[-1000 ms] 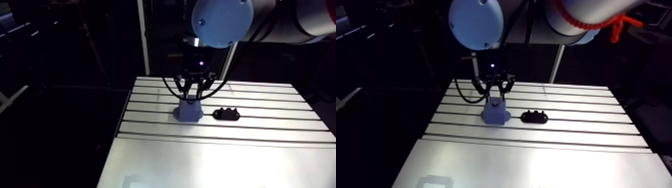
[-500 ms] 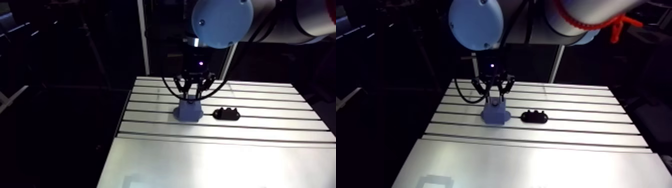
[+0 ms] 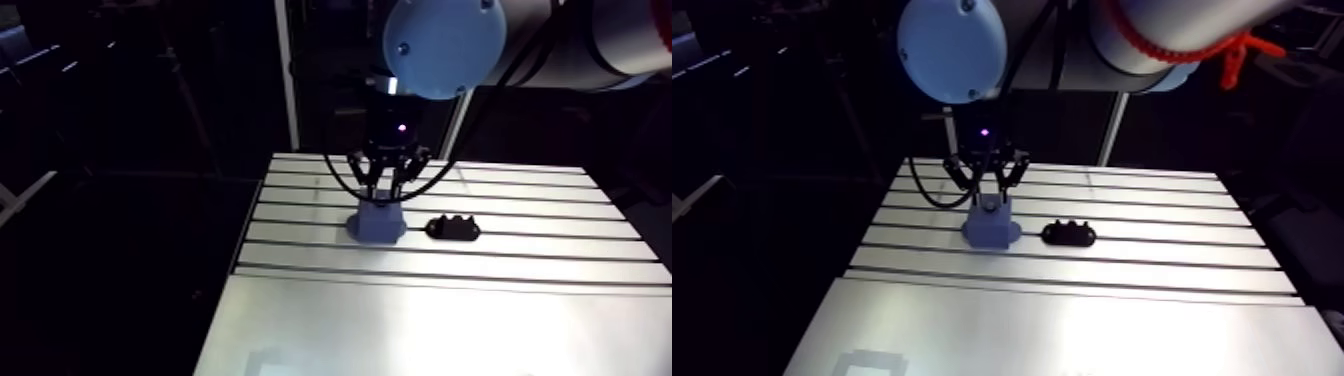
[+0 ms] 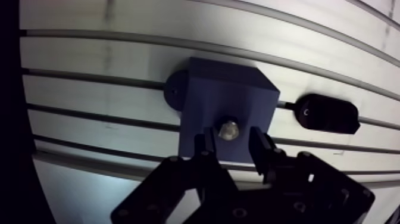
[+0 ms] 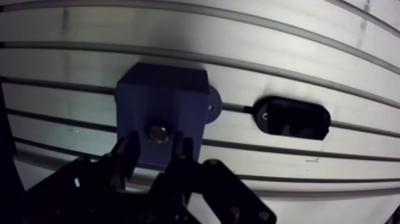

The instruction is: Pick up the M10 bolt and insert it into the hex recess until seated.

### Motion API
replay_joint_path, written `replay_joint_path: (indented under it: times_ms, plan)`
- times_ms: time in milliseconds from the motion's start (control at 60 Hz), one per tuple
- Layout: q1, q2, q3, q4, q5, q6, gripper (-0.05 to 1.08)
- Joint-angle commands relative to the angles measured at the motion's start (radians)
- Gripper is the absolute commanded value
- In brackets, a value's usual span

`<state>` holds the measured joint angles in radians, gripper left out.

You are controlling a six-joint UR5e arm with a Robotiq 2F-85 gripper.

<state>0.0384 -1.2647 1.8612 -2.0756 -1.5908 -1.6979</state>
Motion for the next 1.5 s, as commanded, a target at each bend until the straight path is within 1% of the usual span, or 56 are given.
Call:
replay_joint_path:
  times_ms: [17, 983, 1017, 1267, 1500]
  plan:
    - [0.0, 0.0, 0.002, -0.004, 0.001, -0.001, 0.57]
    - [-0.009, 0.006, 0.0, -0.004, 0.004, -0.006, 0.6]
    - [-0.009, 0.006, 0.0, -0.004, 0.008, -0.006, 0.6]
    - [-0.008, 0.006, 0.0, -0.002, 0.022, -0.007, 0.6]
    - [-0.008, 0.008, 0.0, -0.002, 0.021, -0.009, 0.6]
